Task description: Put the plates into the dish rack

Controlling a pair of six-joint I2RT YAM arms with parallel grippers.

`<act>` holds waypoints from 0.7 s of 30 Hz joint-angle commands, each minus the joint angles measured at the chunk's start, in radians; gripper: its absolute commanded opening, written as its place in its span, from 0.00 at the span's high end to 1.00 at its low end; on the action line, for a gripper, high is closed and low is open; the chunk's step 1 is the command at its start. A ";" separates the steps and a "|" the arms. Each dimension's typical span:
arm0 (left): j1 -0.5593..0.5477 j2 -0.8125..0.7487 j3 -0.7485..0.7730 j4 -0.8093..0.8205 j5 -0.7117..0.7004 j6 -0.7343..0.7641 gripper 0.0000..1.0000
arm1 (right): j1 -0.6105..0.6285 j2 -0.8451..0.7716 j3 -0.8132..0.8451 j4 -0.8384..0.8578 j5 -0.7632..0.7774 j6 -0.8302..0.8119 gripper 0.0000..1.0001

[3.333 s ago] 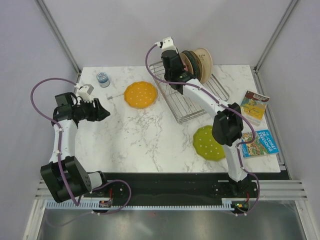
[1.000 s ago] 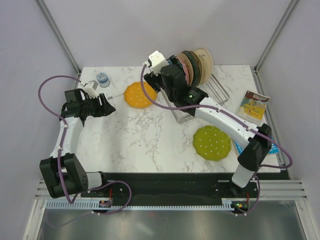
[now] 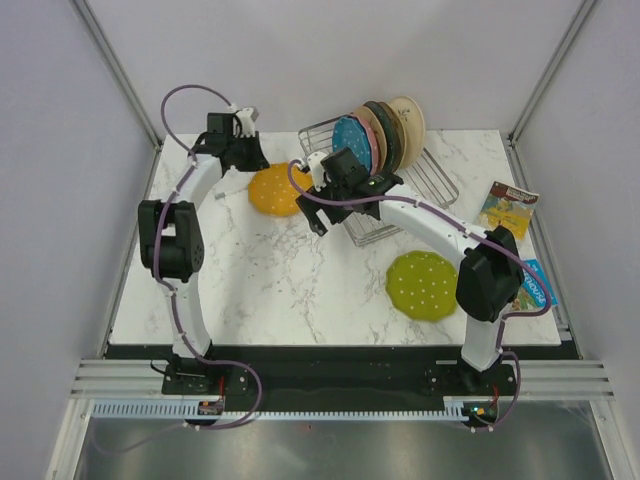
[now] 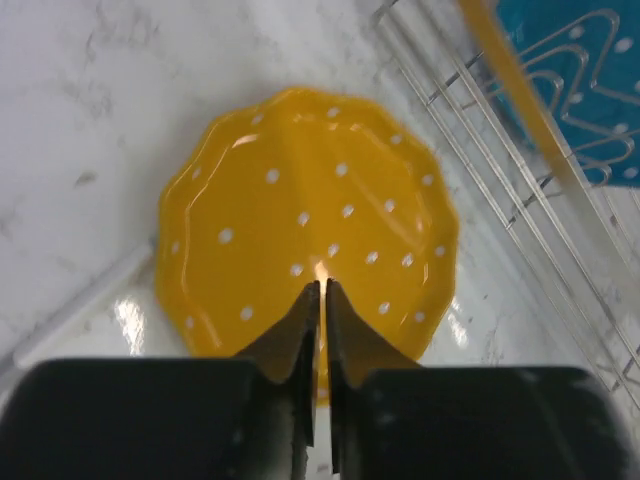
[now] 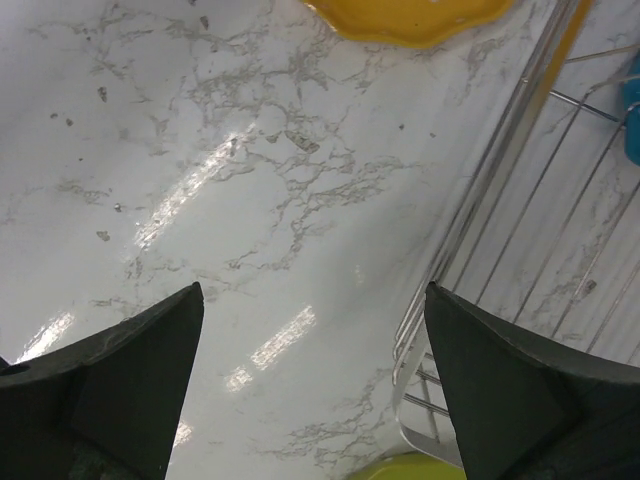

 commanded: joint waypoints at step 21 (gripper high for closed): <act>-0.147 0.092 0.024 -0.217 -0.179 0.171 0.98 | -0.144 -0.031 -0.010 0.032 -0.001 0.018 0.02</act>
